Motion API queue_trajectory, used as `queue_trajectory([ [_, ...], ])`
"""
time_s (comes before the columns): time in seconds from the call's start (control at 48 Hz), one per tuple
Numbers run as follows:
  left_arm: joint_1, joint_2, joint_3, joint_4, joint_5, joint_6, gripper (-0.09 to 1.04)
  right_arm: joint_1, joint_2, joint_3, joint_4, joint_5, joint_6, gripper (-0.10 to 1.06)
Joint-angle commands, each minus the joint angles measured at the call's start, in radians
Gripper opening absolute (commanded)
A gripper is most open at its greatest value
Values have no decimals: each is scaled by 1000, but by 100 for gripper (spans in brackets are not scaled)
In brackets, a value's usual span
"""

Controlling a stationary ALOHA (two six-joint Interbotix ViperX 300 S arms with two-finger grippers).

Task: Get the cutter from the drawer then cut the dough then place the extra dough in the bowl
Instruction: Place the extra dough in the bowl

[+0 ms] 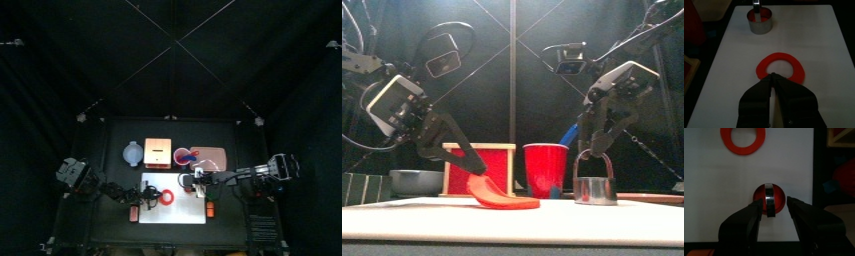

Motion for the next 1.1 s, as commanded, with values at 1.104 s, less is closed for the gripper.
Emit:
queue_trajectory([
  [1.104,178,-29,-6,215,132,0,83,11,12,-51,41,0,-2,80],
])
